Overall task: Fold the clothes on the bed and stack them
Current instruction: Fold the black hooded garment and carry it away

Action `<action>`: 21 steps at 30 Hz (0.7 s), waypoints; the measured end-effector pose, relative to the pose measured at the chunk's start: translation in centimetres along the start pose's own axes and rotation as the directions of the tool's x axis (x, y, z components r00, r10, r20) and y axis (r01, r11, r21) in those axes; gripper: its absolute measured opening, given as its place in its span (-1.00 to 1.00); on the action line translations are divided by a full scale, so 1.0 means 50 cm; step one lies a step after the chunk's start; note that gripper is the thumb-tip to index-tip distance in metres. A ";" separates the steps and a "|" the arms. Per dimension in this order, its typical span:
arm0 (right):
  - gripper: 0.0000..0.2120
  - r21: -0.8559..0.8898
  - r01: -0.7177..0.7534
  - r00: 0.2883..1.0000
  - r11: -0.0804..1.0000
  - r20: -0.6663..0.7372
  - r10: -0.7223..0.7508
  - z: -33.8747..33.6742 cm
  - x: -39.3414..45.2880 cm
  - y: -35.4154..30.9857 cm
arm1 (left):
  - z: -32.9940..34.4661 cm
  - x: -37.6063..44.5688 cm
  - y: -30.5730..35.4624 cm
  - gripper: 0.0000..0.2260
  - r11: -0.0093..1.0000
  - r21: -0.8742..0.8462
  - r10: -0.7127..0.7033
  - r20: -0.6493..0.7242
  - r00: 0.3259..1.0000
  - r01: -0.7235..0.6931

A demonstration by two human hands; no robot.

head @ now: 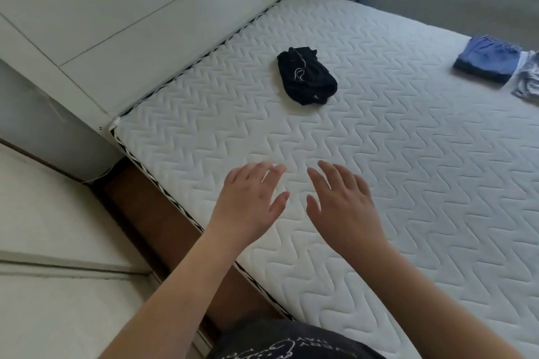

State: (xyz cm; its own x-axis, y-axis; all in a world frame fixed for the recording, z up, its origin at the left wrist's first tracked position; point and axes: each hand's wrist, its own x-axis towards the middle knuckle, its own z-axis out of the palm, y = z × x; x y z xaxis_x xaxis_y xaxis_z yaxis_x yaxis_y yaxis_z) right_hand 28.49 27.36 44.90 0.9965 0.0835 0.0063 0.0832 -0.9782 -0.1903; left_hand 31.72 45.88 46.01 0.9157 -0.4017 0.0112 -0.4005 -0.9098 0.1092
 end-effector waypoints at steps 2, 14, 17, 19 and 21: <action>-0.54 -0.003 -0.003 1.000 1.000 -0.022 0.003 -0.002 0.023 -0.013 | -0.009 0.009 -0.018 -0.60 1.000 -0.012 0.009 -0.044 0.999 -0.010; -0.56 -0.068 -0.128 0.991 0.989 -0.054 0.124 0.067 0.225 -0.194 | 0.009 0.130 -0.305 -0.62 0.991 -0.012 0.127 -0.127 0.984 -0.130; -0.55 -0.049 -0.194 0.981 0.980 -0.036 0.192 0.085 0.289 -0.271 | 0.007 0.172 -0.408 -0.63 0.980 -0.003 0.197 -0.111 0.974 -0.198; -0.54 -0.040 -0.225 0.974 0.973 -0.008 0.225 0.094 0.324 -0.315 | -0.001 0.201 -0.465 -0.63 0.967 0.010 0.253 -0.091 0.963 -0.254; -0.53 -0.047 -0.258 0.966 0.965 0.016 0.259 0.100 0.349 -0.345 | -0.009 0.234 -0.511 -0.62 0.955 0.010 0.298 -0.071 0.952 -0.298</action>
State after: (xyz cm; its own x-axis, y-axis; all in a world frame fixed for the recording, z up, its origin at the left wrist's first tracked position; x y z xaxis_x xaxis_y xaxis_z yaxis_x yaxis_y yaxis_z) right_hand 44.39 46.65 43.39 0.9837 -0.1702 -0.0586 -0.1768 -0.9744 -0.1388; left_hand 52.68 64.46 43.81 0.7550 -0.6457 0.1137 -0.6551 -0.7500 0.0911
